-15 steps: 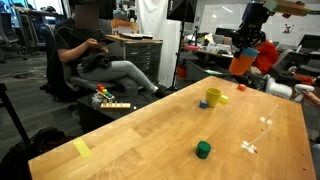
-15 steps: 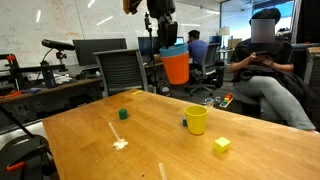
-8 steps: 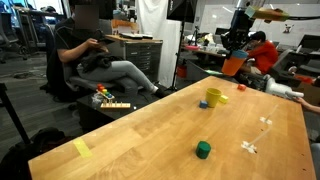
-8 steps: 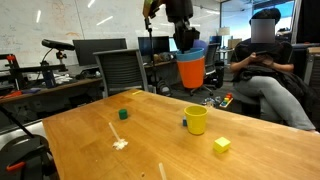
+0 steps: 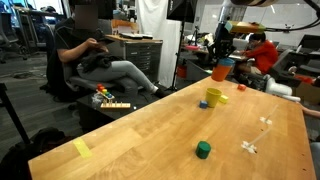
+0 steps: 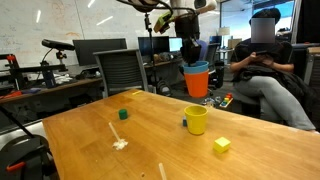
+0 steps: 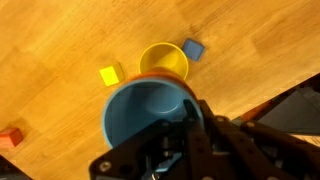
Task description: Stack the cups from back to front
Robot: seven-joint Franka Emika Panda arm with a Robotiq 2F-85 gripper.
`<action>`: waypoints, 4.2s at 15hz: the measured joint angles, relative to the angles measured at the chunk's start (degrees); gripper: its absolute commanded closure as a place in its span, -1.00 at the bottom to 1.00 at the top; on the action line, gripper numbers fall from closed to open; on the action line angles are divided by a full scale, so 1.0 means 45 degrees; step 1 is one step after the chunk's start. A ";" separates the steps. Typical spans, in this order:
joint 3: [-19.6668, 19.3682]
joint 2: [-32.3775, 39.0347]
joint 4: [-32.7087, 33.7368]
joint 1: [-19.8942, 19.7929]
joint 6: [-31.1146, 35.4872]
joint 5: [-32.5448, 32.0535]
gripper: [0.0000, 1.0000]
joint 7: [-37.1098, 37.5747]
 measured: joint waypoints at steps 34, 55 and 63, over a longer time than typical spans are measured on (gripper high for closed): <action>-0.0202 0.2482 0.0992 0.0113 0.0240 -0.0008 -0.98 0.0981; 0.0630 -0.7352 -0.7230 0.0821 0.0821 -0.1861 -1.00 -0.2687; 0.0756 -0.9550 -0.9520 0.0821 0.0891 -0.2114 -1.00 -0.3210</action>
